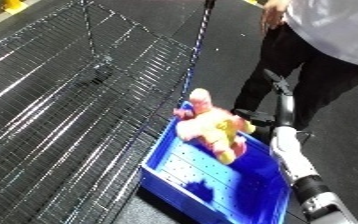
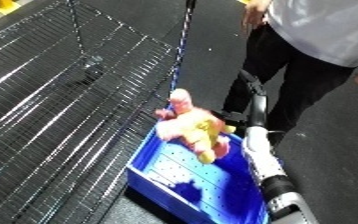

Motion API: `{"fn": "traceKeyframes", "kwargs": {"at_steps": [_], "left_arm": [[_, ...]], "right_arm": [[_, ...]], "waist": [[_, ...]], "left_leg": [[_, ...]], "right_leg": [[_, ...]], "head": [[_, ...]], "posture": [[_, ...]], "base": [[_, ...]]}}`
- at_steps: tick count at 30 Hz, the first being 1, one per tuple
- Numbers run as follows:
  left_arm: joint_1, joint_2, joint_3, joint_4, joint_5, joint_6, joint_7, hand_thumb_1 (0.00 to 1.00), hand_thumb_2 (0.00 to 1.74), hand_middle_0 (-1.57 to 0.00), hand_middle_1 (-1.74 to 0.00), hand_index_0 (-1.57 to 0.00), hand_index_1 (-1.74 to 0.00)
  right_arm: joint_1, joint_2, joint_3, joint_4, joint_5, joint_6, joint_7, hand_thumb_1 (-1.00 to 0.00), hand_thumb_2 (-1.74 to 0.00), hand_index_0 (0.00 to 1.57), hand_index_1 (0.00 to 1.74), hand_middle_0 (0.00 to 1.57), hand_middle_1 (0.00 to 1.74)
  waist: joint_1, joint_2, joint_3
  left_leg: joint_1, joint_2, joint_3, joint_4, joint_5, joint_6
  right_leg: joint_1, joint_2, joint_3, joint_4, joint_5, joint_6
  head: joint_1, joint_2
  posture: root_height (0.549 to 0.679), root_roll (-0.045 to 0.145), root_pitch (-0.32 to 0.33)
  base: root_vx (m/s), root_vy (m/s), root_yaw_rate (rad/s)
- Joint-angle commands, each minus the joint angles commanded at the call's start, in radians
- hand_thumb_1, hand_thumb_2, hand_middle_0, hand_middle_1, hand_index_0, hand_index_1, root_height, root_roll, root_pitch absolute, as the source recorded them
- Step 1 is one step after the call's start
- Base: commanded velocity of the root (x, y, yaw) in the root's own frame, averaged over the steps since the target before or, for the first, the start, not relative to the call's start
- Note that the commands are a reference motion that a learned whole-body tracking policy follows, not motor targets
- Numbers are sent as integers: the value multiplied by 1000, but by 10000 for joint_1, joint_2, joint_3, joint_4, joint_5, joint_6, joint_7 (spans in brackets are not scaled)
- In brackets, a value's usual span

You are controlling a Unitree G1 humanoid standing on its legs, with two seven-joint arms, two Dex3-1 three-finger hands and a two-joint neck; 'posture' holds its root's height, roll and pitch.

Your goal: Pick up the object and place it into the box

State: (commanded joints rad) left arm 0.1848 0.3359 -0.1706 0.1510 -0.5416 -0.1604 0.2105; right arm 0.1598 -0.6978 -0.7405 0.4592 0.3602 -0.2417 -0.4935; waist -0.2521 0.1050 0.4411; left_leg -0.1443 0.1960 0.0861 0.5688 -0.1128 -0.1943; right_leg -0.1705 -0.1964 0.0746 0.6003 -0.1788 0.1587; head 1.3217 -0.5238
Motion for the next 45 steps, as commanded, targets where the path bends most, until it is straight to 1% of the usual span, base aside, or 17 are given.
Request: {"fn": "traceKeyframes", "kwargs": {"at_steps": [8, 12, 15, 17, 20, 24, 26, 28, 31, 34, 36, 38, 39, 40, 41, 44, 45], "left_arm": [[69, 2, 36, -100, 19, 50, -30, 1000, 1740, -1570, -1740, -1570, -1740], [84, -24, 63, -151, 14, 57, -42, 1000, 1740, -1570, -1740, -1570, -1740], [90, -30, 106, -206, -16, 74, -62, 1000, 1740, -1570, -1740, -1570, -1740], [102, -46, 158, -224, -34, 107, -76, 1000, 1740, -1570, -1740, -1570, -1740], [143, -79, 245, -242, -80, 152, -100, 1000, 1740, -1570, -1740, -1570, -1740], [203, -73, 399, -297, -67, 219, -123, 1000, 1740, -1570, -1740, -1570, -1740], [199, -57, 474, -343, 4, 248, -128, 1000, 1740, -1570, -1740, -1570, -1740], [181, -36, 559, -402, 84, 265, -131, 1000, 1740, -1570, -1740, -1570, -1740], [150, -11, 670, -449, 142, 294, -112, 1000, 1740, -1570, -1740, -1570, -1740], [91, 12, 758, -504, 148, 315, -48, 1000, 1740, -1570, -1740, -1570, -1740], [-7, 35, 818, -596, 147, 309, 27, 1000, 1740, -1570, -1740, -1570, -1740], [-114, 50, 862, -678, 154, 307, 100, 1000, 1740, -1570, -1740, -1570, -1740], [-194, 56, 875, -737, 157, 306, 151, 1000, 1740, -1570, -1740, -1570, -1740], [-259, 55, 890, -784, 168, 308, 193, 1000, 1740, -1570, -1740, -1570, -1740], [-331, 57, 902, -839, 185, 306, 232, 1000, 1740, -1570, -1740, -1570, -1740], [-557, 76, 942, -1001, 259, 276, 348, 1000, 1740, -1570, -1740, -1570, -1740], [-627, 87, 951, -1042, 289, 264, 373, 1000, 1740, -1570, -1740, -1570, -1740]], "right_arm": [[7, 93, 99, -172, 1, 17, 25, 0, 0, 0, 0, 0, 0], [-64, 284, 259, -282, 275, -62, 165, 0, 0, 0, 0, 0, 0], [-86, 444, 538, -512, 580, -107, 502, 0, 0, 0, 0, 0, 0], [-80, 521, 741, -723, 659, -83, 733, 0, 0, 0, 0, 0, 0], [-143, 667, 1074, -1140, 826, -80, 1037, 0, 0, 0, 0, 0, 0], [-329, 867, 1817, -1793, 1160, -48, 1559, 0, 0, 0, 0, 0, 0], [-447, 966, 2230, -2078, 1167, 10, 1763, 0, 0, 0, 0, 0, 0], [-583, 1101, 2622, -2359, 1112, 72, 1947, 0, 0, 0, 0, 0, 0], [-799, 1318, 3128, -2701, 1060, 151, 2167, 0, 0, 0, 0, 0, 0], [-1050, 1483, 3643, -2990, 1060, 221, 2357, 0, 0, 0, 0, 0, 0], [-1243, 1590, 3993, -3163, 1043, 263, 2448, 0, 0, 0, 0, 0, 0], [-1404, 1697, 4258, -3267, 1024, 287, 2497, 0, 0, 0, 0, 0, 0], [-1505, 1776, 4430, -3331, 996, 315, 2534, 0, 0, 0, 0, 0, 0], [-1589, 1852, 4578, -3386, 967, 336, 2564, 0, 0, 0, 0, 0, 0], [-1679, 1933, 4727, -3449, 930, 356, 2591, 0, 0, 0, 0, 0, 0], [-1978, 2169, 5212, -3664, 800, 395, 2633, 0, 0, 0, 0, 0, 0], [-2078, 2239, 5367, -3736, 766, 397, 2645, 0, 0, 0, 0, 0, 0]], "waist": [[71, -24, 40], [121, -40, 52], [184, -80, 63], [229, -113, 66], [323, -156, 67], [554, -251, 95], [697, -301, 125], [860, -361, 177], [1107, -467, 274], [1384, -593, 402], [1578, -686, 513], [1714, -763, 598], [1800, -804, 643], [1865, -838, 672], [1931, -868, 697], [2121, -945, 749], [2180, -960, 760]], "left_leg": [[19, -1, -13, -74, 54, -11], [12, -8, -19, -98, 75, -13], [-7, -10, -36, -113, 93, -11], [-14, -16, -51, -120, 102, -13], [-21, -29, -87, -143, 116, -11], [-43, -61, -179, -176, 155, -4], [-68, -90, -254, -159, 165, 9], [-123, -116, -338, -108, 168, 24], [-243, -139, -451, -33, 187, 37], [-418, -165, -584, 45, 222, 41], [-568, -174, -677, 149, 229, 47], [-687, -167, -742, 249, 224, 52], [-757, -159, -777, 315, 218, 56], [-810, -154, -804, 367, 210, 60], [-865, -149, -834, 417, 199, 64], [-1020, -139, -915, 539, 164, 77], [-1058, -138, -934, 564, 151, 81]], "right_leg": [[-29, 0, -11, -8, -2, 12], [-46, 4, -23, 1, -6, 20], [-53, 8, -32, 9, -15, 19], [-49, 13, -36, 15, -23, 17], [-41, 18, -46, 18, -32, 18], [-40, 45, -65, 82, -82, 25], [-50, 57, -68, 159, -119, 24], [-67, 62, -79, 265, -159, 21], [-110, 58, -122, 434, -215, 16], [-195, 53, -178, 599, -271, 10], [-287, 49, -215, 730, -302, 8], [-366, 40, -247, 834, -321, 8], [-410, 30, -267, 894, -332, 8], [-442, 20, -283, 935, -341, 7], [-479, 10, -299, 978, -347, 8], [-612, -17, -339, 1110, -355, 15], [-655, -28, -349, 1146, -350, 21]], "head": [[-166, -214], [-531, -335], [-842, -417], [-1024, -435], [-1677, -428], [-3107, -1024], [-3774, -1290], [-4409, -1446], [-5024, -1407], [-5780, -1321], [-6475, -1365], [-6719, -1371], [-7419, -1167], [-7679, -1052], [-8220, -865], [-9113, -578], [-9662, -327]], "posture": [[649, 80, -223], [649, 80, -223], [649, 79, -222], [649, 78, -222], [649, 77, -222], [648, 72, -222], [647, 70, -224], [645, 67, -227], [643, 62, -231], [641, 57, -231], [639, 54, -233], [637, 51, -234], [636, 49, -234], [635, 47, -235], [634, 46, -234], [632, 42, -232], [631, 41, -231]], "base": [[3, -5, 2], [4, -2, 0], [4, -2, 18], [3, -5, 23], [1, -3, 35], [-9, -14, 73], [-13, -23, 111], [-10, -23, 151], [-10, -21, 182], [-22, -21, 211], [-39, -28, 211], [-31, -19, 145], [-25, -21, 160], [-13, -17, 119], [-10, -20, 110], [-11, -17, 109], [-7, -3, 86]]}}
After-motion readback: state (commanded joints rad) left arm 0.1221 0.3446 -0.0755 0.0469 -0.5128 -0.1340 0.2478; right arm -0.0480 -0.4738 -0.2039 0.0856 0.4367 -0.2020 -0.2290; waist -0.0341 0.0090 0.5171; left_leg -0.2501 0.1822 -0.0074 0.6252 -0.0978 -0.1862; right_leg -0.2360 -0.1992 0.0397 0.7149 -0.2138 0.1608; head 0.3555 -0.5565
